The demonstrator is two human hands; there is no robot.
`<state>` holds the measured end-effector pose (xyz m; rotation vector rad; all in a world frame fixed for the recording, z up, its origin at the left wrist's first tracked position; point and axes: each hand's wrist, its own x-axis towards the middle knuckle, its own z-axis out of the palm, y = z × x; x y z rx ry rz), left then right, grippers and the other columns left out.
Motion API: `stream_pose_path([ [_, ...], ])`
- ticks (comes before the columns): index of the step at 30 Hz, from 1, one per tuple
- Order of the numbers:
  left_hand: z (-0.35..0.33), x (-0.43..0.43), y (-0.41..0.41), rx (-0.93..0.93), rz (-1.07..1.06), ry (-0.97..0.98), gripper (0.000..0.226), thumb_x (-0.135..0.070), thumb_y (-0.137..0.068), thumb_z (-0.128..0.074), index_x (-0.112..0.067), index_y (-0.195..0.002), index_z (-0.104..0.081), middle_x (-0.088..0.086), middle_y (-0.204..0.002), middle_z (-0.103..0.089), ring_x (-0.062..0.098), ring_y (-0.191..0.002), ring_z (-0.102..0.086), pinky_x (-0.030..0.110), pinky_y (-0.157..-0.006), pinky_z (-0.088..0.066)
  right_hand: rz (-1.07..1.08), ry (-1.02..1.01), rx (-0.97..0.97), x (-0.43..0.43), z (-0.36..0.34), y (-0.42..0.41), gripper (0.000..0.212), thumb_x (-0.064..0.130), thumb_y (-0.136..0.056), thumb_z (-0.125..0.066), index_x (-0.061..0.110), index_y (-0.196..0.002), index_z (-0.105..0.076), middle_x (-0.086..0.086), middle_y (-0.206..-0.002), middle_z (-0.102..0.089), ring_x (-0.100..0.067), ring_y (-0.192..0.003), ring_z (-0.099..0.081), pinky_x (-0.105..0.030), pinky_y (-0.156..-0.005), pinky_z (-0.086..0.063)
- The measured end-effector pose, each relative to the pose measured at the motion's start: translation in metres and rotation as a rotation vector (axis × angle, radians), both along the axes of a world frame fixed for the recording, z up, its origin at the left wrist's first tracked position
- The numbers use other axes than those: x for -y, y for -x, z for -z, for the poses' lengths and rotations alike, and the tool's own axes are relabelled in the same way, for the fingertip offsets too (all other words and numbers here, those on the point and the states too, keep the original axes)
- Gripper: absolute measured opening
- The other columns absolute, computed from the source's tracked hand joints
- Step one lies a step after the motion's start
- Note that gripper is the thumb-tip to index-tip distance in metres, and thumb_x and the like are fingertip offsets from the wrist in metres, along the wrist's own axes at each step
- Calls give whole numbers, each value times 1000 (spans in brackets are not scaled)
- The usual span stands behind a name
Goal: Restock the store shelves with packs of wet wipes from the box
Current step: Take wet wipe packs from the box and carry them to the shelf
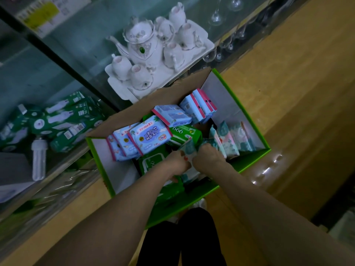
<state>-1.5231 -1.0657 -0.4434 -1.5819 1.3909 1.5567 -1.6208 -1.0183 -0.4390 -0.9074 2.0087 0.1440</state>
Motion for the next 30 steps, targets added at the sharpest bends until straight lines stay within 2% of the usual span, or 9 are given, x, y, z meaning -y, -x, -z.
stream_pose_path([
  [6,4,0,-11,-74,56,13,53,-14,-98,-49,-30,-146,-31,8,-133,-50,29,-110,-53,41,-78,-53,174,-73,108,-2,9,-7,49,36,-98,-45,-3,-127,-49,-20,-130,-53,-33,-118,-53,-35,-92,-45],
  [10,3,4,-19,-80,74,15,68,-2,-96,-42,-37,-150,-19,7,-139,-46,29,-105,-55,42,-85,-55,260,-72,250,-7,19,-26,44,27,-102,-37,-1,-136,-43,-22,-137,-44,-35,-128,-44,-39,-106,-36],
  [14,3,6,-22,-71,114,20,72,1,-95,-40,-36,-152,-17,9,-142,-44,30,-103,-59,40,-85,-56,394,-44,260,-9,34,-36,55,35,-93,-53,3,-135,-34,-23,-138,-40,-38,-124,-46,-41,-96,-45],
  [18,4,14,-22,-121,138,122,48,-11,-98,-44,-24,-144,-40,7,-130,-53,22,-103,-55,31,-81,-48,445,65,209,-10,33,-25,39,21,-96,-52,1,-129,-48,-19,-127,-55,-34,-118,-53,-34,-92,-44],
  [21,3,27,-23,-150,99,199,52,-23,-98,-53,-15,-145,-34,7,-143,-42,15,-105,-46,28,-83,-40,470,125,251,-18,24,-12,34,16,-93,-56,2,-124,-51,-19,-121,-58,-34,-112,-56,-41,-94,-48],
  [23,-3,34,-21,-175,137,187,58,-31,-97,-55,-13,-147,-30,6,-144,-37,18,-116,-45,28,-86,-38,498,162,362,-22,12,-3,30,14,-92,-59,3,-119,-53,-16,-109,-62,-24,-96,-64,-38,-82,-54],
  [24,-6,37,-20,-183,154,171,54,-33,-96,-55,-14,-143,-36,4,-141,-41,19,-119,-46,29,-87,-38,545,165,469,-23,3,1,27,12,-92,-60,3,-118,-55,-12,-98,-63,-16,-79,-66,-29,-66,-56],
  [26,-14,43,-17,-194,149,131,44,-36,-93,-57,-17,-132,-51,3,-133,-51,20,-116,-50,32,-93,-43,617,107,643,-23,-13,12,28,11,-92,-60,4,-118,-57,-8,-82,-64,-10,-51,-62,-18,-41,-44],
  [30,-25,46,-13,-186,18,51,57,-51,-82,-64,-19,-128,-56,5,-127,-58,24,-116,-55,45,-102,-45,681,96,745,-19,-26,22,34,17,-88,-66,5,-119,-60,-11,-84,-68,-17,-59,-65,-24,-48,-50],
])
